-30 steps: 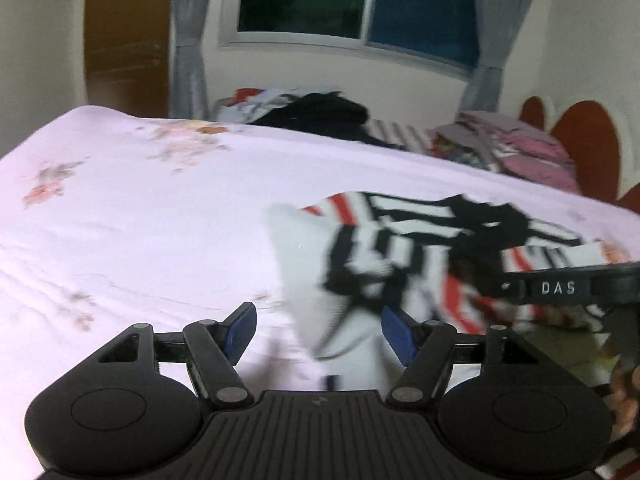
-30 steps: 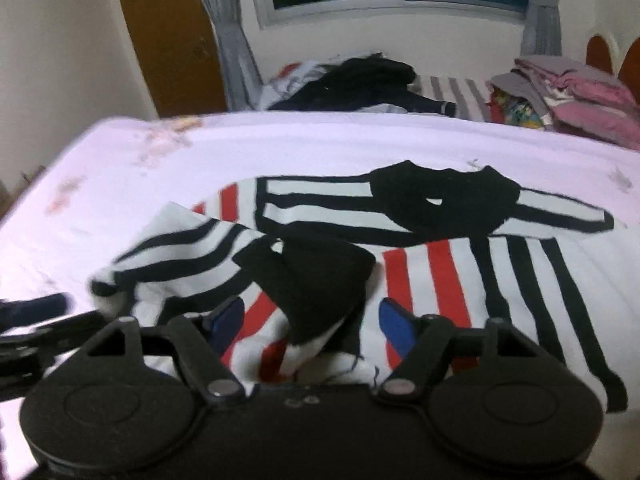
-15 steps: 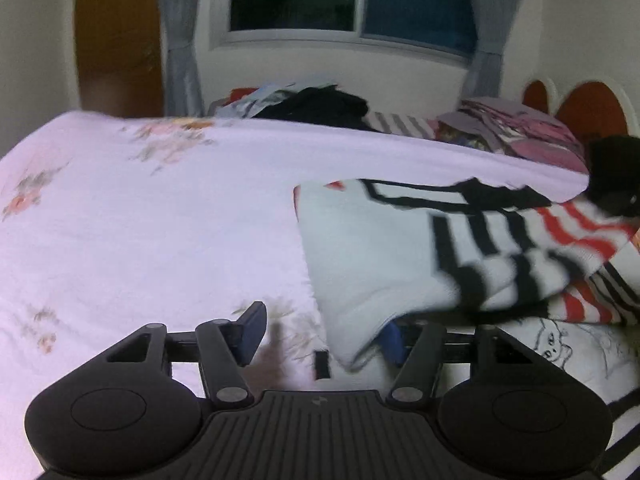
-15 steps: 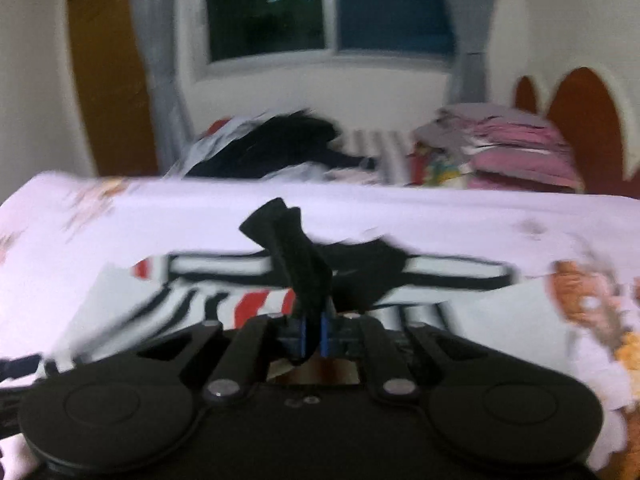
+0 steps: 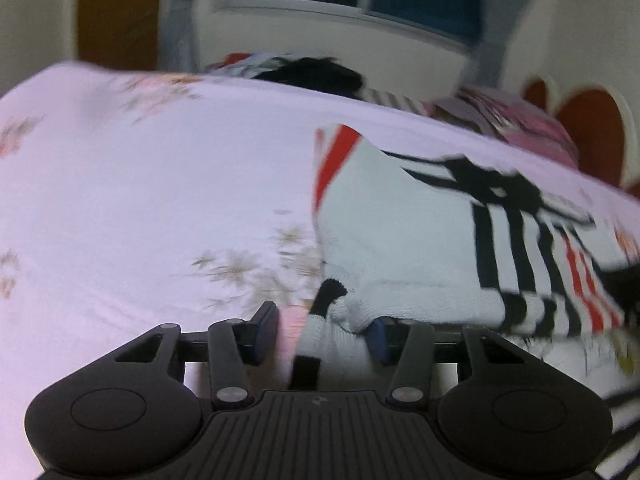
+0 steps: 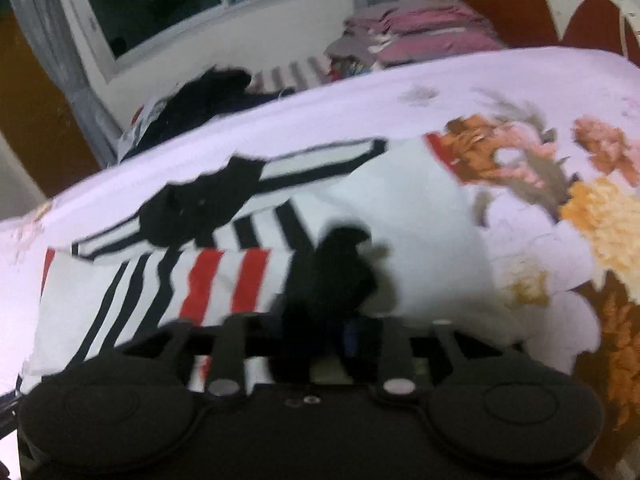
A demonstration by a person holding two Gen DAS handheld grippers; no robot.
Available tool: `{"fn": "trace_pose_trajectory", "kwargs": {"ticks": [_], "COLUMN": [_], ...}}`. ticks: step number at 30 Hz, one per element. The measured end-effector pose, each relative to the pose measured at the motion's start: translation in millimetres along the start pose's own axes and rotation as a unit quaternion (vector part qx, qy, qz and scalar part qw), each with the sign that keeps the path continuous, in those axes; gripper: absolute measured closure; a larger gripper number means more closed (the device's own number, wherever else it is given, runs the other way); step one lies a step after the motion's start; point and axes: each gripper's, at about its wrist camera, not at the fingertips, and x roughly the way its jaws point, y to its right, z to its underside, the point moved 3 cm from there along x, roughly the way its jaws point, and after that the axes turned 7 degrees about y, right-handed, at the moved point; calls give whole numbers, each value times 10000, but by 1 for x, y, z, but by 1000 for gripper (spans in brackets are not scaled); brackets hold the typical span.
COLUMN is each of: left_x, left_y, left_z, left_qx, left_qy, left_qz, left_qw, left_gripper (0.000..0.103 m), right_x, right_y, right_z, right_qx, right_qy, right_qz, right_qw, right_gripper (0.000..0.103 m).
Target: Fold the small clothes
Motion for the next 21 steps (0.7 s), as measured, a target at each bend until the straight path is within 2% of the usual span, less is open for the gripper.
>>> {"fn": "trace_pose_trajectory", "kwargs": {"ticks": [1, 3, 5, 7, 10, 11, 16, 18, 19, 20, 21], "left_x": [1, 2, 2, 2, 2, 0, -13, -18, -22, -27, -33], "left_y": [-7, -15, -10, -10, -11, -11, -13, -15, -16, -15, -15], "left_z": [-1, 1, 3, 5, 5, 4, 2, 3, 2, 1, -1], "left_qx": [-243, -587, -432, -446, -447, -428, -361, -303, -329, -329, -292], "left_qy": [6, -23, 5, 15, -25, -49, -129, -155, -159, -134, -79], "left_qz": [-17, 37, -17, -26, -4, -3, 75, 77, 101, 115, 129], "left_qw": [9997, 9983, 9991, 9990, 9990, 9991, 9992, 9994, 9993, 9993, 9995], "left_gripper": [54, 54, 54, 54, 54, 54, 54, 54, 54, 54, 54], "right_x": [-3, 2, 7, 7, 8, 7, -9, 1, 7, 8, 7], "right_y": [3, 5, 7, 6, 2, 1, -9, -11, -11, -10, -8], "right_z": [-1, -4, -2, 1, 3, 3, -13, -9, -5, -3, -3], "right_qx": [55, 77, 82, 21, -14, -45, -519, -742, -803, -805, -732], "right_qy": [31, -79, -242, -306, -392, -376, 212, -76, -265, -312, -287], "right_qz": [-34, -88, -182, -202, -298, -344, -281, -266, -284, -260, -279], "right_qw": [10000, 9999, 9995, 9993, 9988, 9987, 9980, 9969, 9960, 9959, 9965], "right_gripper": [46, 48, 61, 66, 87, 89, 90, 90, 85, 78, 76]}}
